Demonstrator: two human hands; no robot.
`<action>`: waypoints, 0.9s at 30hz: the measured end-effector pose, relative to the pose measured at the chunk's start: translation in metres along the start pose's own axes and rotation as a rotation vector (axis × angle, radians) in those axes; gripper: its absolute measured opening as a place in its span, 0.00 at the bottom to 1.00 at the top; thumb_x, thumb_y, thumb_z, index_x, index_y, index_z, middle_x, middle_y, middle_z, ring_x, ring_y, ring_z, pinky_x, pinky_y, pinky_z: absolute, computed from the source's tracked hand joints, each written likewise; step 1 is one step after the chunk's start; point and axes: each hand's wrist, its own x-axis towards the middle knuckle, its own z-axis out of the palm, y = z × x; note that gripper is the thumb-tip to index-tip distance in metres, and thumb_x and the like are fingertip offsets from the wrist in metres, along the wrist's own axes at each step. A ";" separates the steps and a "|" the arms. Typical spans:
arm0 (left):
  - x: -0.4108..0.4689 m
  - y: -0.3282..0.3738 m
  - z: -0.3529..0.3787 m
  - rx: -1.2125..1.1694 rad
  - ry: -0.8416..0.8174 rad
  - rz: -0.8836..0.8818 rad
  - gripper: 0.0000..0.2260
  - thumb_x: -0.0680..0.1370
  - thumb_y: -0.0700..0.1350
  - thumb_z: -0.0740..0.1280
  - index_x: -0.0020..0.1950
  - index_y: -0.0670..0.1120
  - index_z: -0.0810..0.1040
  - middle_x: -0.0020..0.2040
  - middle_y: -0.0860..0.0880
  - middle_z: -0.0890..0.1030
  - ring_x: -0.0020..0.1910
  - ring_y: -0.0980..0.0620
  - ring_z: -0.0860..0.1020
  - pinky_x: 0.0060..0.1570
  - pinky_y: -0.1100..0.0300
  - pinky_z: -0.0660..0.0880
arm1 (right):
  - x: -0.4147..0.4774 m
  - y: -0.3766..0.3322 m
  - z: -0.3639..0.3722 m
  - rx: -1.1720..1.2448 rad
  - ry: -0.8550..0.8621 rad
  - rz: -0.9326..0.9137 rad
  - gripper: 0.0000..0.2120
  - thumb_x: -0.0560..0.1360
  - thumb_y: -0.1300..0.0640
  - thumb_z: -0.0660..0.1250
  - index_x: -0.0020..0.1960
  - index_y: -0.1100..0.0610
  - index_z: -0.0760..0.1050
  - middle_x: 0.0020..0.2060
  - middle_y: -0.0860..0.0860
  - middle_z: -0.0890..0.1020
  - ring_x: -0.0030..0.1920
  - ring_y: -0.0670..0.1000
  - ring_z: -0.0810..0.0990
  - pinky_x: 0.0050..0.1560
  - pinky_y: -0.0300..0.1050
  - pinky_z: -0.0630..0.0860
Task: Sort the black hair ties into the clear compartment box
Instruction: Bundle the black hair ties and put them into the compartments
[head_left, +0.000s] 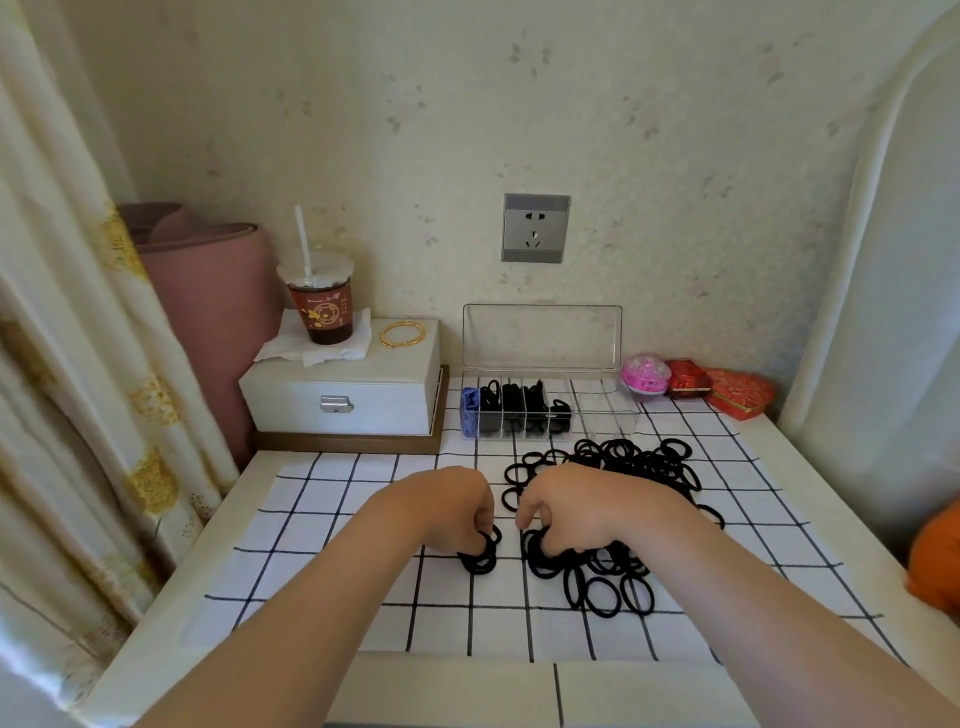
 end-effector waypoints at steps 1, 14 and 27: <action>0.000 0.000 0.000 0.014 -0.005 -0.008 0.08 0.74 0.47 0.70 0.52 0.50 0.82 0.47 0.53 0.78 0.46 0.51 0.77 0.43 0.61 0.73 | 0.001 -0.002 0.000 -0.031 0.019 -0.003 0.19 0.72 0.58 0.71 0.62 0.48 0.78 0.48 0.45 0.76 0.46 0.49 0.79 0.46 0.43 0.77; -0.004 -0.011 -0.015 -0.637 0.295 -0.079 0.03 0.75 0.48 0.72 0.47 0.54 0.80 0.41 0.54 0.84 0.39 0.60 0.80 0.40 0.66 0.71 | 0.007 0.014 -0.011 0.330 0.263 -0.004 0.10 0.72 0.58 0.71 0.51 0.48 0.83 0.42 0.43 0.84 0.42 0.42 0.83 0.45 0.36 0.78; 0.008 0.000 -0.011 -1.113 0.252 -0.118 0.05 0.75 0.41 0.73 0.49 0.49 0.87 0.43 0.46 0.87 0.45 0.50 0.86 0.54 0.53 0.81 | -0.003 0.001 -0.017 0.889 0.311 -0.062 0.09 0.76 0.66 0.66 0.52 0.58 0.82 0.42 0.61 0.86 0.37 0.53 0.84 0.34 0.44 0.81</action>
